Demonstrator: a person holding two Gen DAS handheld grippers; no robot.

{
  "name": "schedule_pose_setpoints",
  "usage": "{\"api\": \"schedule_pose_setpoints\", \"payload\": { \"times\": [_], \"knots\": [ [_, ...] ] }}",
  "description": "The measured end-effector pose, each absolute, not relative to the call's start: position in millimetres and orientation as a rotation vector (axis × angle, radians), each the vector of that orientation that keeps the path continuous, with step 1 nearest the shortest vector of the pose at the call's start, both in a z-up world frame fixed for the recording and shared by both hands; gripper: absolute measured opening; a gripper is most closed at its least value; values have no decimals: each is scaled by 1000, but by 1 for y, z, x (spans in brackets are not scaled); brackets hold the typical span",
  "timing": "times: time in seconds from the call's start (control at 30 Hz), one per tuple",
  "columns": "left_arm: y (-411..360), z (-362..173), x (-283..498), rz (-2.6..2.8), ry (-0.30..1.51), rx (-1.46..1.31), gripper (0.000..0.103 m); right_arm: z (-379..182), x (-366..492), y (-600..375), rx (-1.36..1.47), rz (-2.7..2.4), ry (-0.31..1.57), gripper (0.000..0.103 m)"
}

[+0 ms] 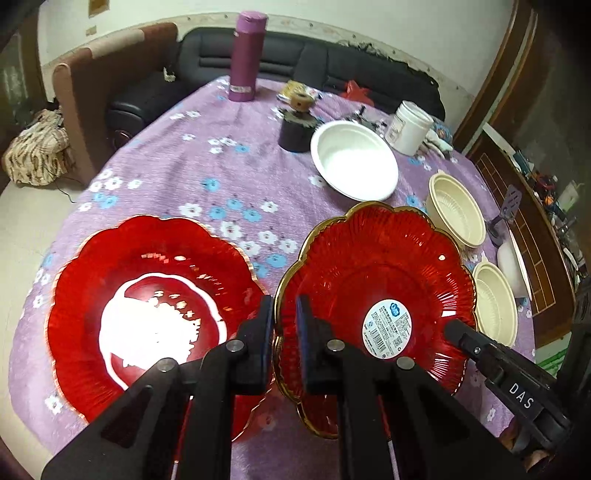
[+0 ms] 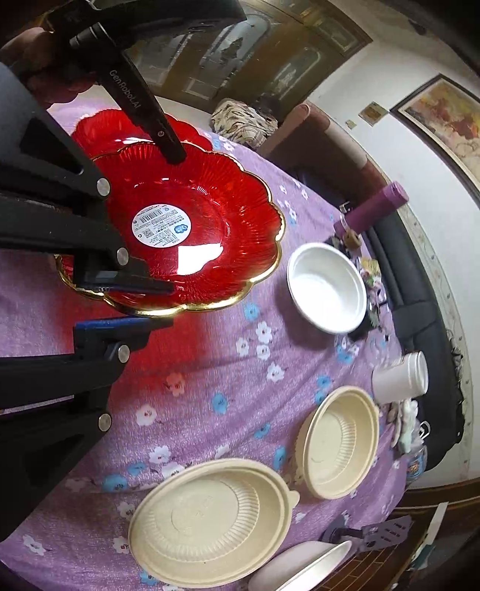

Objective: Organize plates and bowls
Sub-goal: 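Grasp the labeled red plate rim with the left tool and lift it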

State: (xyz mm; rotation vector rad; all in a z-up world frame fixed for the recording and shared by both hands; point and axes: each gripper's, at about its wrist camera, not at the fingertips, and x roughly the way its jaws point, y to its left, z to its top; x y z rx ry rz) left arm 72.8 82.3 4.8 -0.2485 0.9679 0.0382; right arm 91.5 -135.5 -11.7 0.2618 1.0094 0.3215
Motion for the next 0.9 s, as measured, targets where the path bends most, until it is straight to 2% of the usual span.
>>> {"api": "schedule_pose_setpoints", "payload": {
  "times": [0.9],
  "knots": [
    [192,5,15,275,863,-352,10,6,79,0,73,507,981,12]
  ]
}}
